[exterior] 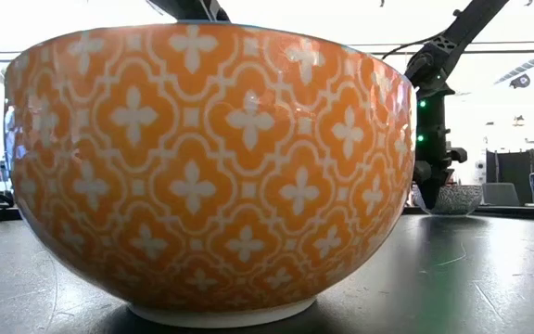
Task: Place and stack bowls onto a shelf
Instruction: Put the red patterned bowl on the shelf
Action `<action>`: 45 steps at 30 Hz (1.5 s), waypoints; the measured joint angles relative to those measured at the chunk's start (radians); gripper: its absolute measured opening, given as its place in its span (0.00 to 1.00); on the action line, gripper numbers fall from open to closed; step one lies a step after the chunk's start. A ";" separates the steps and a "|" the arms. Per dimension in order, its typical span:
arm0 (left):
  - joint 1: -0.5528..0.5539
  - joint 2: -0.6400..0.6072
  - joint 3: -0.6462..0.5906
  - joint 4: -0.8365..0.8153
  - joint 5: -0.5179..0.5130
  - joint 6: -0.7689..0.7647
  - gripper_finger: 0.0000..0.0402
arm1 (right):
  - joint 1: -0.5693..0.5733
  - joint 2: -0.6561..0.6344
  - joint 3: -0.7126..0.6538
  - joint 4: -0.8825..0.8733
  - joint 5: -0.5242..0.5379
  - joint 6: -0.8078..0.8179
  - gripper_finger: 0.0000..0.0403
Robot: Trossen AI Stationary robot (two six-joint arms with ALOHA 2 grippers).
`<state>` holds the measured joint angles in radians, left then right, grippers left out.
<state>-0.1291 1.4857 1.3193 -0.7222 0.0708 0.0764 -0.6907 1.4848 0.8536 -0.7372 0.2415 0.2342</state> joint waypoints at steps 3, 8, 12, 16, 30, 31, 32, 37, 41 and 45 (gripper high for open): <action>0.000 0.000 0.000 0.027 -0.003 0.045 0.20 | 0.026 -0.024 0.000 -0.037 -0.047 0.001 0.03; 0.004 0.000 0.000 0.050 -0.053 0.153 0.20 | 0.084 -0.123 -0.002 -0.081 -0.161 0.007 0.03; 0.041 0.000 -0.008 0.078 -0.093 0.185 0.20 | 0.149 -0.229 -0.002 -0.068 -0.278 0.065 0.03; 0.092 0.000 -0.047 0.166 -0.074 0.190 0.20 | 0.250 -0.327 0.001 -0.049 -0.337 0.104 0.03; 0.138 0.000 -0.172 0.417 0.142 0.278 0.20 | 0.652 -0.445 0.002 0.262 -0.517 0.132 0.04; 0.137 0.000 -0.168 0.420 0.142 0.277 0.21 | 0.672 -0.436 0.002 0.284 -0.520 0.132 0.04; 0.136 0.000 -0.168 0.430 0.142 0.280 0.21 | 0.691 -0.427 0.002 0.304 -0.525 0.131 0.04; 0.115 0.009 -0.166 0.471 0.196 0.333 0.28 | 0.765 -0.374 0.002 0.382 -0.540 0.129 0.04; 0.094 0.031 -0.167 0.499 0.204 0.369 0.34 | 0.802 -0.333 0.002 0.427 -0.588 0.130 0.04; 0.096 0.055 -0.167 0.561 0.202 0.393 0.41 | 0.813 -0.298 0.002 0.558 -0.709 0.119 0.04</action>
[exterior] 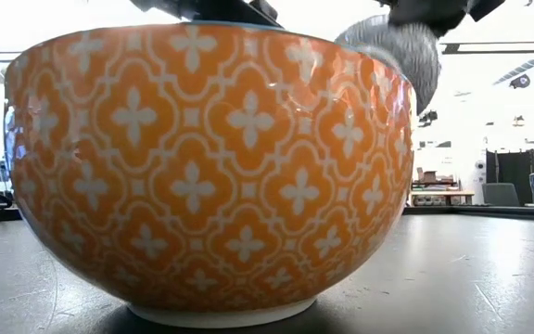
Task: Place and stack bowls onto a shelf
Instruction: Put the red patterned bowl on the shelf
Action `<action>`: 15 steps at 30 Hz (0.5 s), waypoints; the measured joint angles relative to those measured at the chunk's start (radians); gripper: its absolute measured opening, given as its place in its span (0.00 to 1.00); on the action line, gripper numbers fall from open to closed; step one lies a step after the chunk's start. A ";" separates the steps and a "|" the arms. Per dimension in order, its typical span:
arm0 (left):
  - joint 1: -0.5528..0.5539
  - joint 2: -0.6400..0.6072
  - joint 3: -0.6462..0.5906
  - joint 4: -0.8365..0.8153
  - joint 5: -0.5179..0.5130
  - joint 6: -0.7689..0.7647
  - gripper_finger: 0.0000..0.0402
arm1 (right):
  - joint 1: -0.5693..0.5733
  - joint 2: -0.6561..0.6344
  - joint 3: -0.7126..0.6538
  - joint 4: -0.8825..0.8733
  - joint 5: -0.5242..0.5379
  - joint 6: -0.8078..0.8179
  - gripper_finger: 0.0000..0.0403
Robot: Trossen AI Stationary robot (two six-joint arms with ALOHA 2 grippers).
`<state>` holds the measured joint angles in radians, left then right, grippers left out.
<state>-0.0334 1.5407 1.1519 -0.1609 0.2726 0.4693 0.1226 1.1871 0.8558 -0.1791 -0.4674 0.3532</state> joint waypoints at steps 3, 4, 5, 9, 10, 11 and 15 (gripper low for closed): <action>-0.001 0.016 0.000 0.052 0.000 0.002 0.44 | 0.002 0.019 0.000 0.062 -0.076 -0.021 0.04; -0.002 0.020 0.000 0.071 0.000 0.002 0.45 | 0.002 0.023 0.000 0.066 -0.092 -0.034 0.04; -0.004 0.022 0.000 0.082 0.003 0.001 0.45 | 0.002 0.025 0.000 0.073 -0.107 -0.047 0.04; -0.005 0.034 0.000 0.119 0.080 -0.009 0.45 | 0.005 0.027 0.000 0.095 -0.142 -0.139 0.04; -0.005 0.039 0.000 0.133 0.121 -0.017 0.45 | 0.005 0.026 0.001 0.098 -0.145 -0.170 0.04; -0.005 0.044 0.000 0.154 0.160 -0.025 0.44 | 0.004 0.024 0.001 0.098 -0.151 -0.203 0.04; -0.006 0.060 0.000 0.209 0.223 -0.033 0.43 | 0.005 0.027 0.001 0.132 -0.208 -0.306 0.04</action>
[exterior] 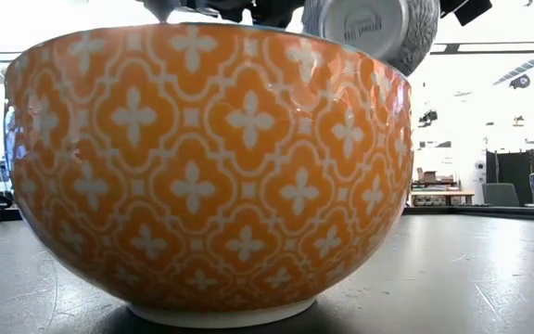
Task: Place and stack bowls onto a shelf
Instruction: Put the red patterned bowl on the shelf
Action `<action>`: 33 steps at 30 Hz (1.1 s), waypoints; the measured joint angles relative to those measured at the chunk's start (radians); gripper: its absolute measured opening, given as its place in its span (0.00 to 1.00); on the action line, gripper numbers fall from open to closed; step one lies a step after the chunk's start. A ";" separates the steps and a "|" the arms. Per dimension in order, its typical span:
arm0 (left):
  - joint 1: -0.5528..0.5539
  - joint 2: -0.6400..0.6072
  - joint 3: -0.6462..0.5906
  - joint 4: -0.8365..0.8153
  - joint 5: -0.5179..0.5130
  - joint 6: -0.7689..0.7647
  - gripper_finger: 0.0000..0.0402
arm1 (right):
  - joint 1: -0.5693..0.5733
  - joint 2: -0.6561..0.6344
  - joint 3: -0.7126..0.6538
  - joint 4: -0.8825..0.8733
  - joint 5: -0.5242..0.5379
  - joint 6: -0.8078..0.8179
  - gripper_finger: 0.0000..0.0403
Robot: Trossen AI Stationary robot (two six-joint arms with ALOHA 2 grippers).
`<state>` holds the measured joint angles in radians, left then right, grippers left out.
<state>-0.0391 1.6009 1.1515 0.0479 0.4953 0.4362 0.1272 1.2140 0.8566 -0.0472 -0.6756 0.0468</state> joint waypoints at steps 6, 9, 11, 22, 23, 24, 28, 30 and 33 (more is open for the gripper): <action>0.001 0.001 0.000 0.034 0.014 0.000 0.43 | 0.000 0.006 0.001 0.034 -0.039 -0.090 0.04; 0.000 0.001 0.000 0.047 0.050 0.000 0.43 | 0.000 0.006 0.001 0.041 -0.040 -0.142 0.04; 0.000 0.003 0.000 0.056 0.102 -0.001 0.43 | 0.000 0.006 0.001 0.043 -0.040 -0.173 0.04; 0.002 0.053 0.002 0.174 0.320 -0.079 0.42 | 0.006 0.016 0.066 0.040 -0.050 -0.298 0.04; 0.003 0.059 0.002 0.188 0.343 -0.082 0.42 | 0.007 0.025 0.076 0.037 -0.050 -0.308 0.04; 0.003 0.061 0.001 0.197 0.367 -0.090 0.41 | 0.007 0.031 0.085 0.038 -0.051 -0.320 0.04; 0.003 0.072 0.001 0.225 0.413 -0.118 0.36 | 0.007 0.064 0.133 -0.007 -0.051 -0.360 0.04; 0.003 0.076 0.000 0.227 0.432 -0.131 0.32 | 0.007 0.093 0.156 -0.029 -0.046 -0.377 0.04; 0.001 0.079 -0.001 0.226 0.452 -0.162 0.24 | 0.005 0.139 0.199 -0.075 -0.031 -0.401 0.04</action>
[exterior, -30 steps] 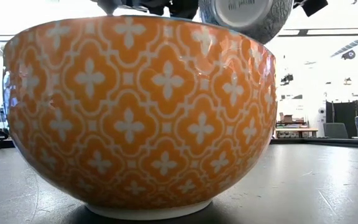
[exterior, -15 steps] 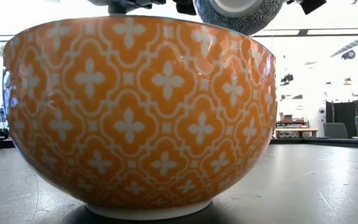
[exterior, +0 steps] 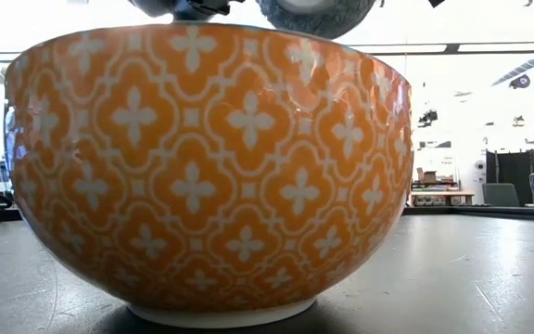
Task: Place and stack bowls onto a shelf
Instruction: Put the red patterned bowl on the shelf
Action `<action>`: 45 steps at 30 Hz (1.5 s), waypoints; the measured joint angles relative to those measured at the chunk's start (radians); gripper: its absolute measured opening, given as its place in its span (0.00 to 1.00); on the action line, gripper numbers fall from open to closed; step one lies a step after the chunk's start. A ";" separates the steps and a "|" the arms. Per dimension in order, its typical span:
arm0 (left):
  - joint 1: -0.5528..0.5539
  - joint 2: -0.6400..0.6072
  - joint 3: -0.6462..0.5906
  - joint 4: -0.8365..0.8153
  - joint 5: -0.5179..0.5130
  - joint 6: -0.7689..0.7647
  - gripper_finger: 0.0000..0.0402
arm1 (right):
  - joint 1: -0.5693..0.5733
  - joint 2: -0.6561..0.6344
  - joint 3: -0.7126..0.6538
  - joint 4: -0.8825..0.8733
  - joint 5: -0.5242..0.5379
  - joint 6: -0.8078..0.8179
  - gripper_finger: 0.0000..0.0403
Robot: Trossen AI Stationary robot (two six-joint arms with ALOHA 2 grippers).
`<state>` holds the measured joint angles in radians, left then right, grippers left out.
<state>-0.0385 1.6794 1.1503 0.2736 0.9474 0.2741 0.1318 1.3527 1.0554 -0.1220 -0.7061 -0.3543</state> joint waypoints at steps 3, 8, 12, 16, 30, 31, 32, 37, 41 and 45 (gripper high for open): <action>0.001 0.001 0.000 -0.009 0.019 -0.008 0.15 | 0.001 0.027 0.051 -0.085 0.000 -0.026 0.04; 0.002 -0.003 0.000 -0.014 0.045 -0.011 0.12 | 0.002 0.055 0.128 -0.170 -0.004 -0.008 0.04; 0.002 -0.003 0.000 -0.015 0.053 -0.007 0.11 | 0.002 0.054 0.153 -0.198 -0.005 0.015 0.04; 0.003 -0.003 0.001 -0.018 0.066 -0.019 0.10 | 0.002 0.047 0.162 -0.195 -0.004 0.085 0.08; 0.006 -0.003 0.000 -0.027 0.064 -0.046 0.05 | -0.001 -0.005 0.163 -0.264 0.090 0.135 0.45; 0.006 -0.003 0.000 -0.028 0.063 -0.052 0.04 | -0.003 -0.018 0.164 -0.276 0.114 0.131 0.47; 0.006 -0.003 0.000 -0.037 0.073 -0.062 0.03 | -0.005 -0.033 0.167 -0.279 0.148 0.128 0.48; 0.002 -0.002 -0.001 -0.036 0.093 -0.061 0.02 | -0.009 -0.113 0.168 -0.295 0.202 0.149 0.51; 0.007 -0.002 0.000 -0.037 0.069 -0.059 0.01 | -0.008 -0.182 0.167 -0.313 0.308 0.149 0.51; 0.015 -0.006 0.000 -0.032 0.059 -0.071 0.01 | -0.008 -0.230 0.167 -0.376 0.523 0.157 0.51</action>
<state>-0.0237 1.6736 1.1500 0.2419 1.0069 0.2034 0.1243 1.1222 1.2222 -0.4981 -0.1831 -0.1969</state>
